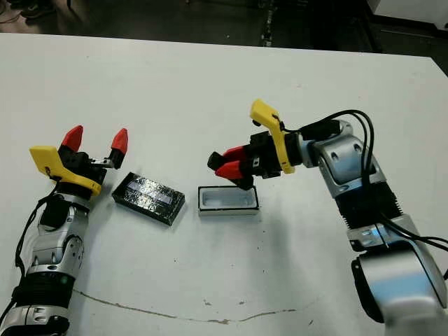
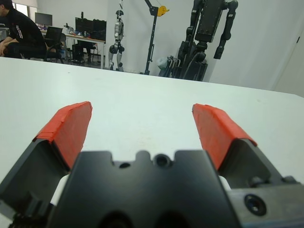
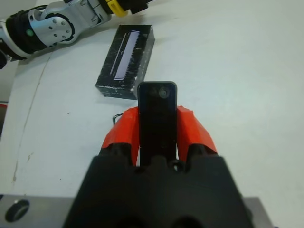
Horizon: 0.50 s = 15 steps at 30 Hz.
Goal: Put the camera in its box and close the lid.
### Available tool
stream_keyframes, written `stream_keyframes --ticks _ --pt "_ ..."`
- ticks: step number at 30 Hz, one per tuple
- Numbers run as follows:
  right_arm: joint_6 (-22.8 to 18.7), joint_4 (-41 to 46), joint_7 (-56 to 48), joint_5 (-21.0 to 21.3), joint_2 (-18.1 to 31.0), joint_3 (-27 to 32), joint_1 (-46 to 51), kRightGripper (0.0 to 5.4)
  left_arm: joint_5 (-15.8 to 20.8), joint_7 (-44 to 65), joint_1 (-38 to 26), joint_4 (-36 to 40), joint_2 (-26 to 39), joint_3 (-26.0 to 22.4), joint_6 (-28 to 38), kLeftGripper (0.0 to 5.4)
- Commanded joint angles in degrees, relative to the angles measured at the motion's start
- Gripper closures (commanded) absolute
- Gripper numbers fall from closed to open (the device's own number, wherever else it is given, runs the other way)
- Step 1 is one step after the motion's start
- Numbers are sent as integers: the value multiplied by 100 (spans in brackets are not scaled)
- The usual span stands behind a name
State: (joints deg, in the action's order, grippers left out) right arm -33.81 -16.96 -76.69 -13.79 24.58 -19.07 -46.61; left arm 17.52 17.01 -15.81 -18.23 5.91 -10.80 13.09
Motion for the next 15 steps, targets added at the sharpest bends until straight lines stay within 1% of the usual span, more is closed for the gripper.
stream_keyframes --ticks 1,5,8,12,15 --pt "96 -7 -74 19 -5 -57 -43 374 -28 11 69 -76 -32 1 26 0" --pt "80 45 -36 46 -22 -114 1 374 0 32 65 -105 -39 -11 17 0" --pt "185 46 -30 63 -40 -151 38 374 -41 32 63 -141 -25 -2 59 0" --pt "119 95 17 80 -29 -213 58 374 -34 15 60 -156 -33 -13 64 0" --pt "152 132 22 80 -23 -232 81 374 -22 25 59 -164 -36 -21 71 0"
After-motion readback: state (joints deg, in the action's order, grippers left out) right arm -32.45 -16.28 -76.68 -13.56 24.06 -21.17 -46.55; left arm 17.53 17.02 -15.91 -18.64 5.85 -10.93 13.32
